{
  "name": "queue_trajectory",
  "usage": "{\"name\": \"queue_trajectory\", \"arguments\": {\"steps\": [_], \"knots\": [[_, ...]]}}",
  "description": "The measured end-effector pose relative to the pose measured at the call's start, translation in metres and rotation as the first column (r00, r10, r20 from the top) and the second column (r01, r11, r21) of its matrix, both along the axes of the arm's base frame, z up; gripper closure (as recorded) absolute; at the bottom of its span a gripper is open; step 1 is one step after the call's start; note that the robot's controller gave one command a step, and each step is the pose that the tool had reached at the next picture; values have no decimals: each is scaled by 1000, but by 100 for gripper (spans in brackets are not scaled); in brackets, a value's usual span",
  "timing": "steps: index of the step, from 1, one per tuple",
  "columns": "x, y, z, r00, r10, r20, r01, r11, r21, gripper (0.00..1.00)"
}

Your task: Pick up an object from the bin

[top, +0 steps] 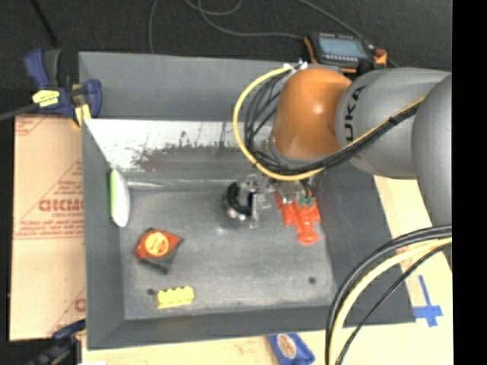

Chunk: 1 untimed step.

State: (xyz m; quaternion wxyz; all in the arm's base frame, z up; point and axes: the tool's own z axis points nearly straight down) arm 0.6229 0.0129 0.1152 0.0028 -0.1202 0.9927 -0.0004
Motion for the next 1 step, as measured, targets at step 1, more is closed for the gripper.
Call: {"name": "queue_trajectory", "arguments": {"steps": [1], "knots": [[1, 0, 8, 1000, 0, 2, 0, 1000, 0, 100]]}}
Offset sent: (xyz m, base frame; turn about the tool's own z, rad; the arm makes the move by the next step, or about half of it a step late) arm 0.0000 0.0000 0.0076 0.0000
